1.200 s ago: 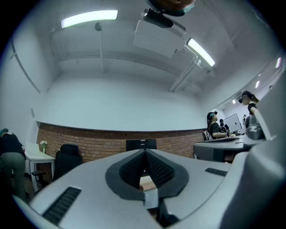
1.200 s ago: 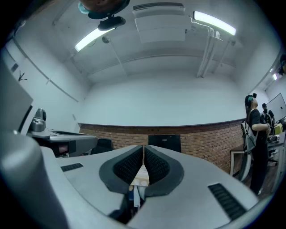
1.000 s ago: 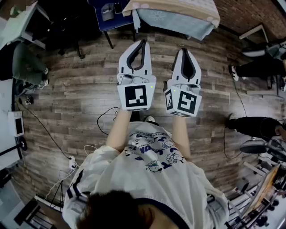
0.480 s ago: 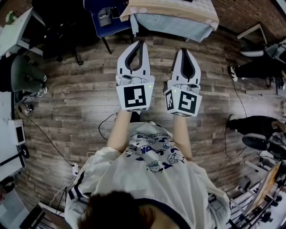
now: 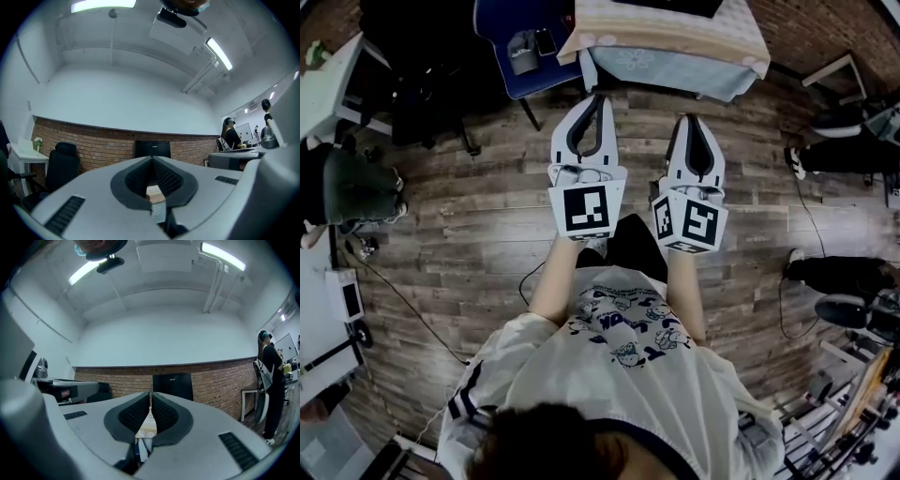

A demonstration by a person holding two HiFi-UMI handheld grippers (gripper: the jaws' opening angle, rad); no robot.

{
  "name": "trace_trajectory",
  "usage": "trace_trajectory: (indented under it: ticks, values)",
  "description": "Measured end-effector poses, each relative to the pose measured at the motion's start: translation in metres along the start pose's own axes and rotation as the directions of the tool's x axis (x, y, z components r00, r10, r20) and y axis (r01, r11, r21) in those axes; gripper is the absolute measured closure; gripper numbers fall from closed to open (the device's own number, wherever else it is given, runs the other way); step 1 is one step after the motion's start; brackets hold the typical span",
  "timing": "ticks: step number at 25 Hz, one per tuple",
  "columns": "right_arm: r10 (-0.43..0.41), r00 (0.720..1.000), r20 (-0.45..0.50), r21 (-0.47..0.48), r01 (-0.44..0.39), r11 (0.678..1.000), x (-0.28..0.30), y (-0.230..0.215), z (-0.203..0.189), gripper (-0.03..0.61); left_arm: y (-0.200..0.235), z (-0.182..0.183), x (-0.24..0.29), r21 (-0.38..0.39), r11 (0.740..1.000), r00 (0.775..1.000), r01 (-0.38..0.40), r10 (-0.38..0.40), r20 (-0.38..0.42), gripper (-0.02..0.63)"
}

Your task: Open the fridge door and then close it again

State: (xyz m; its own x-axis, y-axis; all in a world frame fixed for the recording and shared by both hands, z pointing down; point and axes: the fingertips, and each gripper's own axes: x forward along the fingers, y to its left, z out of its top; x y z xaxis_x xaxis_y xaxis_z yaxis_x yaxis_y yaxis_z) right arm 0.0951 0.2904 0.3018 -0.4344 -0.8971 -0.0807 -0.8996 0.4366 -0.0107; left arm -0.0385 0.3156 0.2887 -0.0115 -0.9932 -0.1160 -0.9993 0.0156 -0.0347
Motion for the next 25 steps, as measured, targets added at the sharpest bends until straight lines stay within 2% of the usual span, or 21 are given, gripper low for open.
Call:
trace_trajectory:
  ticks: [7, 12, 18, 25]
  values:
    - [0.033, 0.999, -0.012, 0.011, -0.033, 0.999, 0.090, -0.013, -0.019, 0.543, 0.023, -0.024, 0.078, 0.011, 0.999, 0.999, -0.032, 0.032, -0.019, 0.594]
    - [0.094, 0.995, -0.014, -0.005, -0.094, 0.996, 0.183, -0.036, -0.020, 0.543, 0.035, -0.036, 0.167, 0.004, 0.997, 0.997, -0.073, 0.073, -0.035, 0.594]
    - [0.170, 0.985, -0.009, -0.024, -0.171, 0.985, 0.292, -0.069, -0.014, 0.543, 0.046, -0.031, 0.272, -0.004, 0.992, 0.991, -0.130, 0.130, -0.017, 0.594]
    - [0.195, 0.980, -0.044, 0.004, -0.195, 0.981, 0.360, -0.090, -0.036, 0.543, 0.053, -0.054, 0.343, -0.012, 0.987, 0.986, -0.161, 0.160, -0.056, 0.594]
